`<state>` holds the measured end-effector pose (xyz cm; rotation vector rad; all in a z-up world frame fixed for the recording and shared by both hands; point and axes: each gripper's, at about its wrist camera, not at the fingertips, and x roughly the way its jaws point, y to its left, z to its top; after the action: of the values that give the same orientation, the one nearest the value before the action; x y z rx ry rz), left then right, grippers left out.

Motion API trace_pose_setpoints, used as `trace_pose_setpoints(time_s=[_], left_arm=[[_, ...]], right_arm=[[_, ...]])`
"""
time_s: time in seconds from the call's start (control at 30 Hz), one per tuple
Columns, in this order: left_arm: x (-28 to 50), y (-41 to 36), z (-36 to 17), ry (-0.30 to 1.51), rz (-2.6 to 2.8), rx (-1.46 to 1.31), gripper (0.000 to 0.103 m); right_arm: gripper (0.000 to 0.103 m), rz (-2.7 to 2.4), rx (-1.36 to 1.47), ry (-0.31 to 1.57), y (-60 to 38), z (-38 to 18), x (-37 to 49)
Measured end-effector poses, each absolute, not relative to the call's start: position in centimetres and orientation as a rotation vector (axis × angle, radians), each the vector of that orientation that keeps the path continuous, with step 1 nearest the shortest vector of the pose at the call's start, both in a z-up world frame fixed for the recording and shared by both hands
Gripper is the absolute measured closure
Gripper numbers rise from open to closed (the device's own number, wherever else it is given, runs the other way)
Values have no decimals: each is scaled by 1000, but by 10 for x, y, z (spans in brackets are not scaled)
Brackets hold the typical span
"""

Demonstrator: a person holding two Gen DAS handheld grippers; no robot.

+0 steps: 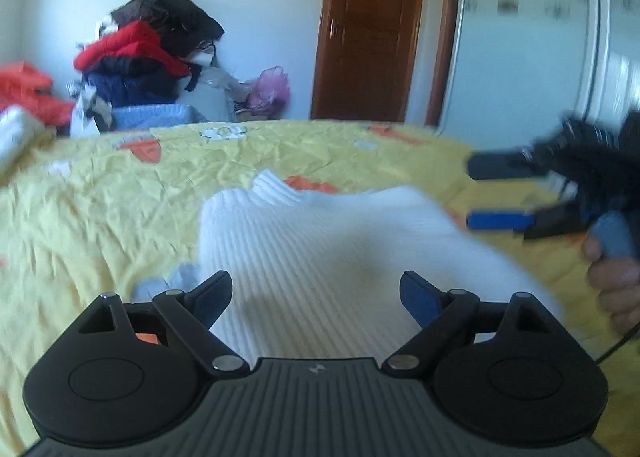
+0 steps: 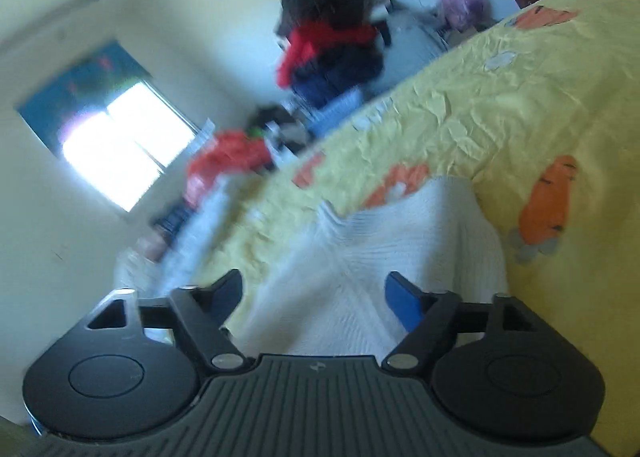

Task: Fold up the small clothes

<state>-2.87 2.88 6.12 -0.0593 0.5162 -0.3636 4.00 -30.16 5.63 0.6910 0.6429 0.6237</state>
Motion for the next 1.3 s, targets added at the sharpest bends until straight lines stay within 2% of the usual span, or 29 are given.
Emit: trace_pose_setpoints(time_s=[0.07,0.13,0.17,0.2,0.23,0.3,0.37,0.47,0.57,0.6,0.63,0.67,0.73,0.8,0.87,0.9,1.0,1.07,1.2,1.3], left_arm=[[-36,28,57,522,-392,-89,11],[-38,14,44,520,-371,-15,1],[-39,5,38,504,-360,43,0],[-39,-1,36,493,-347,72,0],[-41,-2,41,501,-344,66,0],[-42,9,55,507,-358,-3,0],[-50,31,64,468,-349,-109,0],[-44,68,56,551,-347,-337,0],[-27,85,29,713,-364,-560,0],[-23,86,20,743,-398,-620,0],[-23,86,14,755,-405,-657,2],[-23,83,10,765,-402,-661,6],[-29,79,13,767,-385,-623,25],[-39,81,20,768,-404,-610,31],[-42,82,16,781,-415,-593,31],[-43,82,13,774,-411,-567,30],[-47,77,18,751,-377,-527,27],[-60,75,31,717,-332,-474,27],[-105,60,62,516,-207,-220,10],[-129,42,62,418,-169,-111,6]], right_arm=[[20,635,713,680,-305,44,26],[18,634,640,672,-299,31,17],[18,583,583,676,-297,27,15],[19,527,558,730,-297,26,18],[25,496,559,758,-299,26,20],[24,506,604,717,-314,35,12],[15,482,625,716,-329,39,7],[12,511,657,834,-336,27,14],[19,615,729,961,-322,6,27],[30,629,725,981,-316,1,27],[38,627,688,958,-311,2,22],[39,632,634,952,-306,5,19],[48,643,552,940,-302,16,9],[50,656,524,929,-309,25,1],[50,646,520,936,-313,22,0],[49,640,517,933,-313,21,0],[24,561,506,917,-311,23,-2],[25,529,472,853,-314,39,-18],[16,417,215,685,-309,71,-66],[15,391,84,639,-299,74,-96]])
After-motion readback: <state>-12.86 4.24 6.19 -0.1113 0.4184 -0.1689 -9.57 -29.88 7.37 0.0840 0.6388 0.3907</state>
